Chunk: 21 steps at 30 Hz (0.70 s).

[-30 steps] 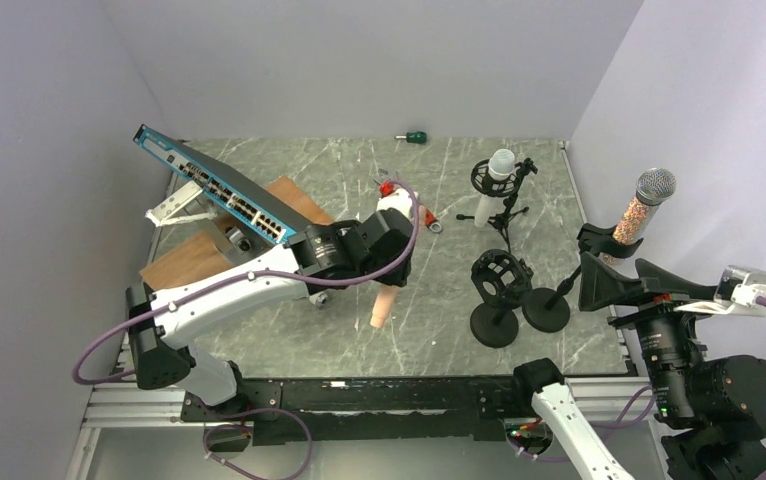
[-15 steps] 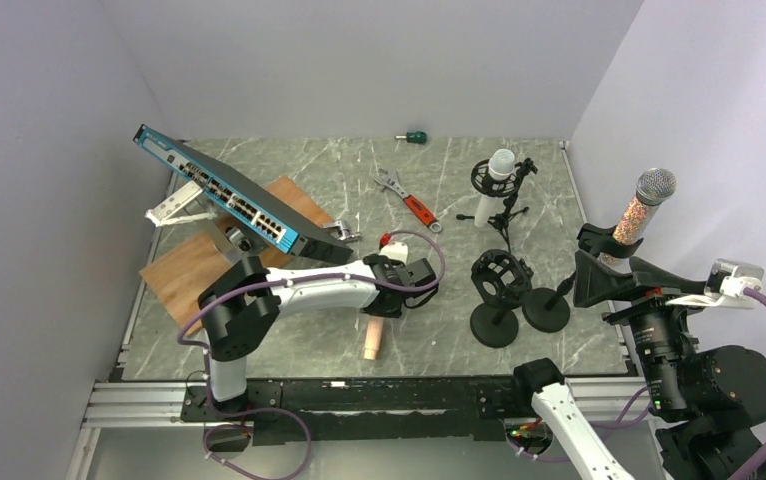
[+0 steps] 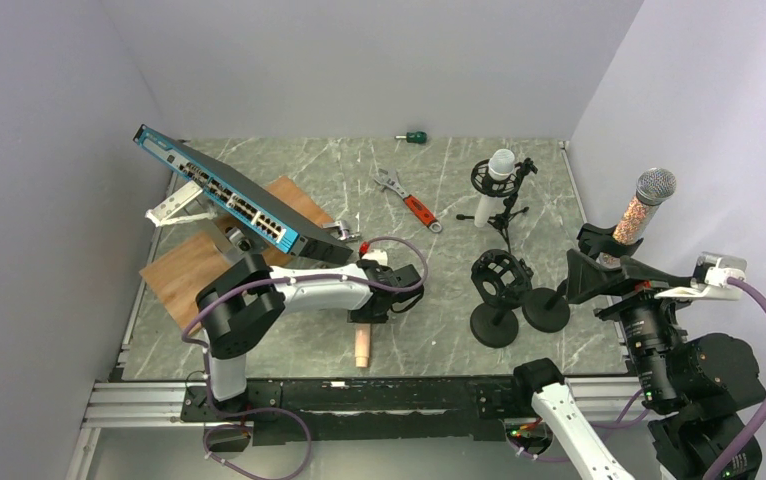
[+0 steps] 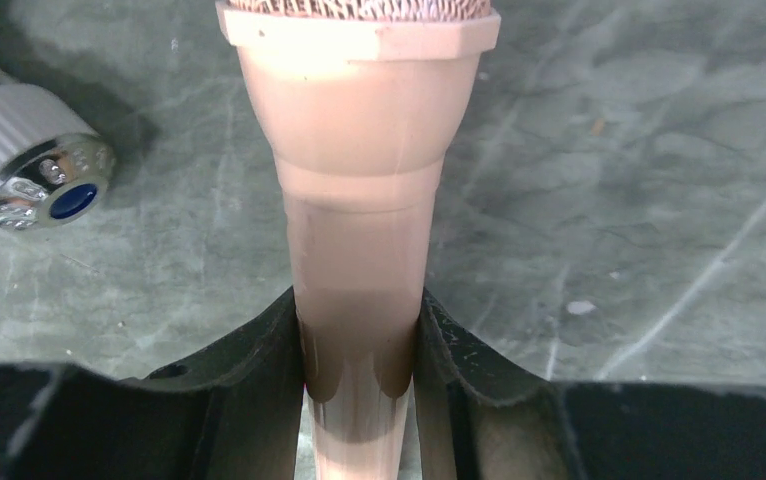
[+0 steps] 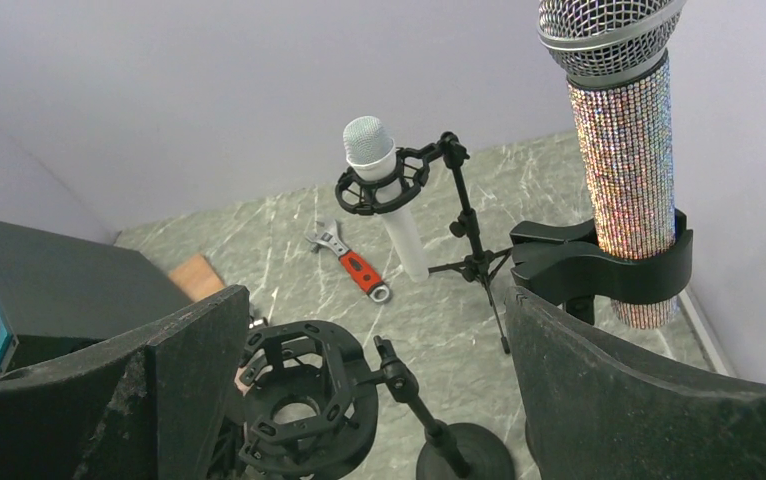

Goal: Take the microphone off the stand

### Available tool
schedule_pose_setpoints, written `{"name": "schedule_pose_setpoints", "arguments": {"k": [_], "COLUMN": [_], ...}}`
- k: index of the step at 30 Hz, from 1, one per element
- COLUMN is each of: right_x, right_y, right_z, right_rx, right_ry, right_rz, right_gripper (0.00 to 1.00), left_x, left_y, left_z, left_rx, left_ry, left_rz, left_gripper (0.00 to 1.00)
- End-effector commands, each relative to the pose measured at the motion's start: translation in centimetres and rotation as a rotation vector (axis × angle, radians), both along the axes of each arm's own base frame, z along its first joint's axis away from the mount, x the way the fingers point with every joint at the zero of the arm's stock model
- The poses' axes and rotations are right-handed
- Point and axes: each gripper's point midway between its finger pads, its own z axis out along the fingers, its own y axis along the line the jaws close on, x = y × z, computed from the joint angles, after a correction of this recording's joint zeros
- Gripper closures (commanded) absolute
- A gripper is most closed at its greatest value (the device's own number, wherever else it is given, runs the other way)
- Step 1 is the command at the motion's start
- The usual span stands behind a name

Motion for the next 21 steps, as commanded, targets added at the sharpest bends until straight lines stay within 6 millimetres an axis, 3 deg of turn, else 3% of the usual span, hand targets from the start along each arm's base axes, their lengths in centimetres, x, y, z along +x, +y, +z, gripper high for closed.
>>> {"name": "schedule_pose_setpoints", "arguments": {"k": [1, 14, 21], "right_x": [0.2, 0.5, 1.3], "right_y": [0.2, 0.4, 1.2], "right_z": [0.8, 0.1, -1.0], "right_rx": [0.012, 0.018, 0.022], "right_ry": [-0.024, -0.015, 0.014], "right_rz": [0.007, 0.01, 0.038], "right_gripper": [0.0, 0.0, 0.0], "left_x": [0.2, 0.2, 0.5], "left_y": [0.2, 0.1, -0.8], "left_z": [0.5, 0.4, 1.4], "left_rx": [-0.057, -0.042, -0.059], "left_ry": [-0.001, 0.017, 0.016], "left_rz": [0.069, 0.053, 0.014], "left_gripper": [0.93, 0.37, 0.25]}}
